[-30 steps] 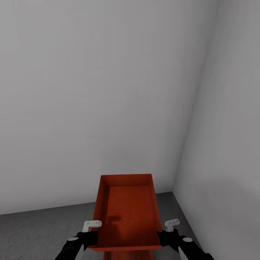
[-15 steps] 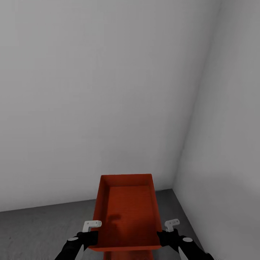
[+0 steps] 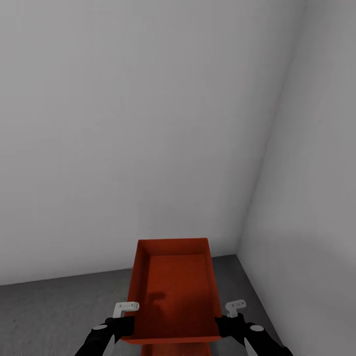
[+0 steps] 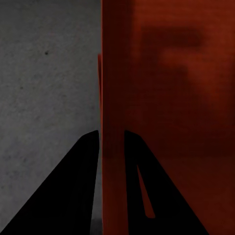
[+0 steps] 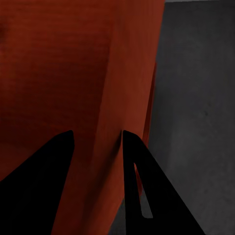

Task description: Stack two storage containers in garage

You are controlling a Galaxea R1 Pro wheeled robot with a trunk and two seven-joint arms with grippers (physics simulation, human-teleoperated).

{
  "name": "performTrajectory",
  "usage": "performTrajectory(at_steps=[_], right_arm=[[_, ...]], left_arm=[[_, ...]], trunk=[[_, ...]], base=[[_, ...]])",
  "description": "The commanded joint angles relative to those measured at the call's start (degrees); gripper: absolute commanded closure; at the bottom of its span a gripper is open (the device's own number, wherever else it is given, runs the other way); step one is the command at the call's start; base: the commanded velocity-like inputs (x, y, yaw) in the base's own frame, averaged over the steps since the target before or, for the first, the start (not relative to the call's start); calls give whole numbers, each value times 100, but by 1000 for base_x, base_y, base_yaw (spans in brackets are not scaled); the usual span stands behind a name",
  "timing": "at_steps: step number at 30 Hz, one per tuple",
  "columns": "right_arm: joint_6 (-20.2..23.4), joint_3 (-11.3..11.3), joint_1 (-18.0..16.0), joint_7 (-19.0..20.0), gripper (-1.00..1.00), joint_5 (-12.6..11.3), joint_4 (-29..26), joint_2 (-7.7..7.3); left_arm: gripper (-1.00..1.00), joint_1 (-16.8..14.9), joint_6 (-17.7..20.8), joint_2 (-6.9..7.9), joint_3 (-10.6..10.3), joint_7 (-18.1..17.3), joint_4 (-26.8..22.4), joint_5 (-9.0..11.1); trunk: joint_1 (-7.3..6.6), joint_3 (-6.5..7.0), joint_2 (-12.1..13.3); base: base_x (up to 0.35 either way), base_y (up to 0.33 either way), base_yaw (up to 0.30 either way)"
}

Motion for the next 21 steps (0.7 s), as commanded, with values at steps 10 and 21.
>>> performTrajectory(at_steps=[10,21], right_arm=[[-46,105,-1,551,100,-53,-25,-4],[-46,105,-1,556,100,-53,-25,-4]], left_arm=[[100,-3,33,110,50,174,-3,-140],[100,-3,33,125,58,180,-3,-131]], trunk=[[221,-280,-409],[462,-579,-850]], base=[[0,0,0],[-43,0,0]])
